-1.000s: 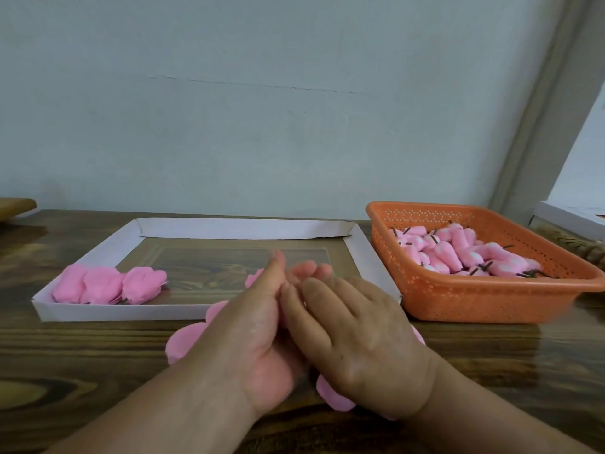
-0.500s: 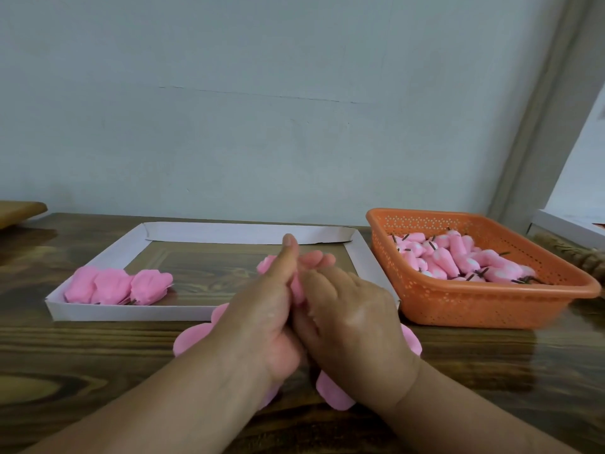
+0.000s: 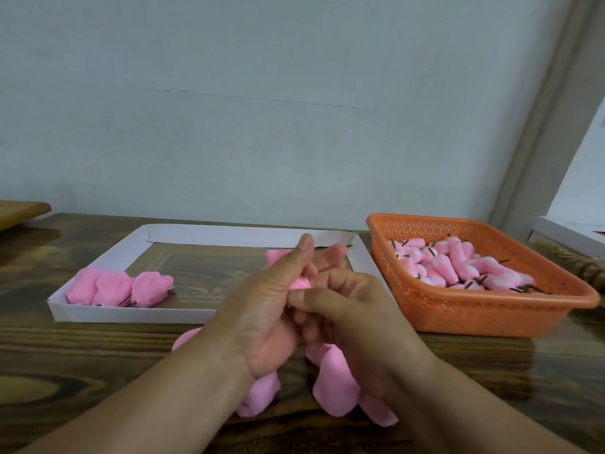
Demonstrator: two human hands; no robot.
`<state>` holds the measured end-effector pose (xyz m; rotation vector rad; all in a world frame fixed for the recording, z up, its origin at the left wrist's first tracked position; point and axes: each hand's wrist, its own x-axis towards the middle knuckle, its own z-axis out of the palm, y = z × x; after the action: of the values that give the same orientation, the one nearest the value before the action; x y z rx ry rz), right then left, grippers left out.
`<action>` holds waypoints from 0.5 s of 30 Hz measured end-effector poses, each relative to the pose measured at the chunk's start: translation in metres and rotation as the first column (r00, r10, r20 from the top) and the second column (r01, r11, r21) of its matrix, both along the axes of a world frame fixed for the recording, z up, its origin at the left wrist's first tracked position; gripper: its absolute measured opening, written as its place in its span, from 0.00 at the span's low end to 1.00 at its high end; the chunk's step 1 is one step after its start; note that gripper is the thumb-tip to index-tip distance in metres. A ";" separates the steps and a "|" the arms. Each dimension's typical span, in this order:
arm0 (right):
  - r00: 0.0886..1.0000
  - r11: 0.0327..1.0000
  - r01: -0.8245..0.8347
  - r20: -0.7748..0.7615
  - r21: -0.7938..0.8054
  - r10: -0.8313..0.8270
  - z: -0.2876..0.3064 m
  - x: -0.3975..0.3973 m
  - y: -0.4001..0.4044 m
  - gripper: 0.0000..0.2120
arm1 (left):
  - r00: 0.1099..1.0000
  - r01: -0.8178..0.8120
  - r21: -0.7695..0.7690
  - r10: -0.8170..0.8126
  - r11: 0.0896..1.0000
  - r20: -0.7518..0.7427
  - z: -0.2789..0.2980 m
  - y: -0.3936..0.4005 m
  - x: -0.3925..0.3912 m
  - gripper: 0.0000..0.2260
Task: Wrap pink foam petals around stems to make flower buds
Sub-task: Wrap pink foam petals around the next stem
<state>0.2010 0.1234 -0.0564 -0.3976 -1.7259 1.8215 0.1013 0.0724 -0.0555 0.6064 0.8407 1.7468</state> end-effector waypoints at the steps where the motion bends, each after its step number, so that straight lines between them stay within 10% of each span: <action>1: 1.000 0.999 -0.022 0.013 -0.038 0.023 0.000 0.000 0.002 0.10 | 1.000 -0.011 -0.007 0.011 1.000 -0.004 0.001 0.001 0.000 0.14; 4: 0.996 0.943 0.083 0.011 0.324 -0.091 -0.001 -0.002 0.003 0.07 | 0.994 -0.089 -0.007 0.090 0.996 0.059 0.005 0.003 0.003 0.16; 6: 0.965 0.689 0.210 -0.033 0.694 -0.260 -0.004 -0.004 0.003 0.10 | 0.983 -0.132 0.000 0.131 0.991 0.129 0.008 0.004 0.006 0.15; 9: 0.882 0.405 0.366 -0.174 0.838 -0.438 -0.008 -0.009 0.003 0.08 | 0.978 -0.189 0.025 0.186 0.982 0.097 0.009 0.005 0.011 0.14; 11: 0.868 0.435 0.429 -0.228 0.791 -0.441 -0.008 -0.010 -0.002 0.03 | 0.980 -0.188 0.062 0.183 0.980 0.073 0.008 0.005 0.011 0.13; 15: 0.961 0.804 0.272 -0.192 0.528 -0.198 0.000 -0.006 -0.005 0.05 | 0.994 -0.083 0.156 0.094 0.984 -0.064 0.006 -0.002 0.005 0.12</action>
<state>0.1951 0.1183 -0.0564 -0.2313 -1.9144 1.0771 0.1062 0.0708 -0.0493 0.7469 0.7978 1.8922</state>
